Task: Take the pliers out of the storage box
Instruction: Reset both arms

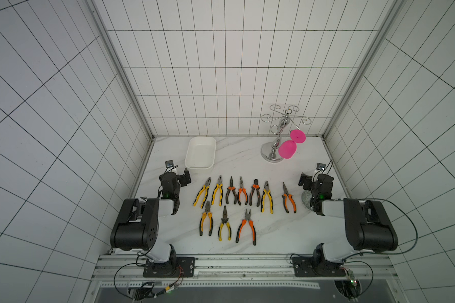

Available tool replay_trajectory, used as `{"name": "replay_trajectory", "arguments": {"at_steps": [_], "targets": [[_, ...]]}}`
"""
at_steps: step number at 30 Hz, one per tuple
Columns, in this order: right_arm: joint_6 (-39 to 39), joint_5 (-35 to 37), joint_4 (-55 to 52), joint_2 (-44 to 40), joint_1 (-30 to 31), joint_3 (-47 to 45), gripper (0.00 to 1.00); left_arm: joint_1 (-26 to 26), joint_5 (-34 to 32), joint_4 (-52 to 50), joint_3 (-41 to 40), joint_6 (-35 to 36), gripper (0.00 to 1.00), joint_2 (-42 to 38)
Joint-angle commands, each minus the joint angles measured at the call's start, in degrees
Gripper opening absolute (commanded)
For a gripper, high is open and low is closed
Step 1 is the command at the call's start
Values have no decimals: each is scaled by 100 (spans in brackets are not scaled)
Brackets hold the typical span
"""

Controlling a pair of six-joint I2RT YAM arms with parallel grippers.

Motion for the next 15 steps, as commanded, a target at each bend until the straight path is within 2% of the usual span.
{"name": "replay_trajectory", "arguments": {"at_steps": [1,15], "targets": [[-49,-185,173,-1,-75,26,99,19,-58,190,31,-35,99,24],[-25,-230,7,46,-89,115,98,15,-56,163,33,-36,99,15]]}}
